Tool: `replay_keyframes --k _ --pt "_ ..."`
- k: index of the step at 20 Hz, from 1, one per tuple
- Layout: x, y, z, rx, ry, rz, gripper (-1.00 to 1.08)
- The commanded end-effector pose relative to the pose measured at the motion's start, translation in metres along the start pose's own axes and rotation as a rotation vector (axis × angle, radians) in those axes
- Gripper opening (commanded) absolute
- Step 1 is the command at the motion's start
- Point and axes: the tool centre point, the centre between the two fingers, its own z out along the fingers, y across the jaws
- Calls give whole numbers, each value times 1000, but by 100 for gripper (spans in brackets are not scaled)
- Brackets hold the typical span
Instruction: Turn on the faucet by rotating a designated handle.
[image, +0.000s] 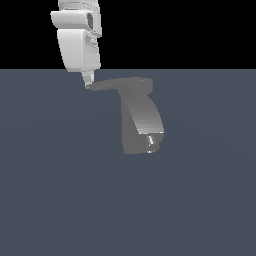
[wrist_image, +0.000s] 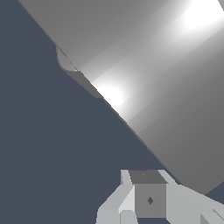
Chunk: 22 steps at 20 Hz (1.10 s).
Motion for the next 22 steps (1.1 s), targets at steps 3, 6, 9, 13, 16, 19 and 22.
replay_keyframes --k 3,6,9,13,16,19,22 --pt "-1 5 0 -1 0 -1 -100" --pt "6 13 0 -1 0 -1 -100" --pt "12 20 0 -1 0 -1 -100" --pt "20 30 0 -1 0 -1 -100" --pt "27 38 0 -1 0 -1 -100" --pt "33 45 0 -1 0 -1 -100" --pt "40 53 0 -1 0 -1 -100"
